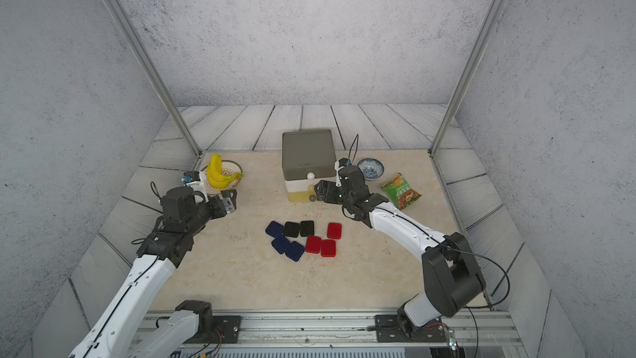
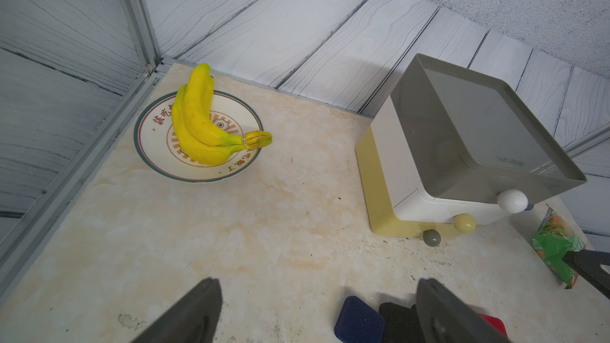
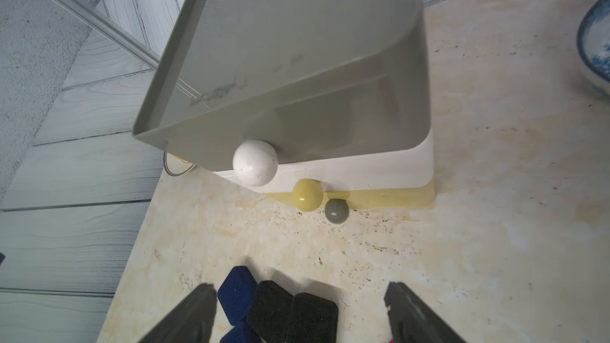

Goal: Place the brooch boxes into the drawer by color
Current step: Open the drawer in the storage box.

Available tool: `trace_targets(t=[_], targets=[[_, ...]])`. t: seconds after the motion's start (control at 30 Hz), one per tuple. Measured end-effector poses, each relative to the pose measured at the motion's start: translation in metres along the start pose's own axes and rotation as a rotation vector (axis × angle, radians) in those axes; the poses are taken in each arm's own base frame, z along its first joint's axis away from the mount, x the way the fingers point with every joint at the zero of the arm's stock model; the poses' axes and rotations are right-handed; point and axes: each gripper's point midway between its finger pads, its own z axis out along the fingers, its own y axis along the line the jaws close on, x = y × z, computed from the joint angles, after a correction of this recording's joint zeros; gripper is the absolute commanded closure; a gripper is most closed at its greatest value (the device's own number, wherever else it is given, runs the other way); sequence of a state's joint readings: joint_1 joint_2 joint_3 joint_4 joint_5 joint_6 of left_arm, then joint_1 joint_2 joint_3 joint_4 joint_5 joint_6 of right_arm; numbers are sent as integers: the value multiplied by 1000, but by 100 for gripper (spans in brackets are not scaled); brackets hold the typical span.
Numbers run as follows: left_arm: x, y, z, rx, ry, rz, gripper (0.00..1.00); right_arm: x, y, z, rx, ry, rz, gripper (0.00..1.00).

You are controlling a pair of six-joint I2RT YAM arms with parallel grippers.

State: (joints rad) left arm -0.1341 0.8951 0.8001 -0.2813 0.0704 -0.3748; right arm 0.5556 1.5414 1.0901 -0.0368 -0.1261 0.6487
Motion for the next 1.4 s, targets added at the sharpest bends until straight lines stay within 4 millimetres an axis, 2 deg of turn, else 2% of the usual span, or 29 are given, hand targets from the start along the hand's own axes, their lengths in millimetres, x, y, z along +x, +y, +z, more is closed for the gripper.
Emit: trace_targets(t=[0.23, 0.4, 0.67, 0.73, 0.87, 0.97, 1.03, 1.27, 1.4], targets=[[5, 0, 3, -2, 27, -7, 2, -12, 13, 28, -28, -9, 43, 20], [6, 0, 4, 0, 32, -7, 2, -23, 23, 42, -51, -27, 50, 24], [7, 0, 5, -1, 35, -2, 2, -30, 31, 57, -72, -37, 63, 38], [7, 0, 5, -1, 35, 1, 2, -31, 31, 60, -72, -36, 64, 45], [8, 1, 6, -2, 39, 7, 2, -29, 31, 62, -70, -32, 69, 57], [9, 1, 8, -5, 46, 8, 2, -29, 31, 62, -69, -32, 72, 70], [10, 1, 9, -6, 50, 9, 2, -29, 31, 62, -69, -31, 73, 75], [9, 1, 9, -5, 48, 9, 2, -26, 31, 61, -79, -42, 69, 77], [9, 0, 9, 0, 51, 8, 2, -15, 32, 49, -89, -41, 63, 78]])
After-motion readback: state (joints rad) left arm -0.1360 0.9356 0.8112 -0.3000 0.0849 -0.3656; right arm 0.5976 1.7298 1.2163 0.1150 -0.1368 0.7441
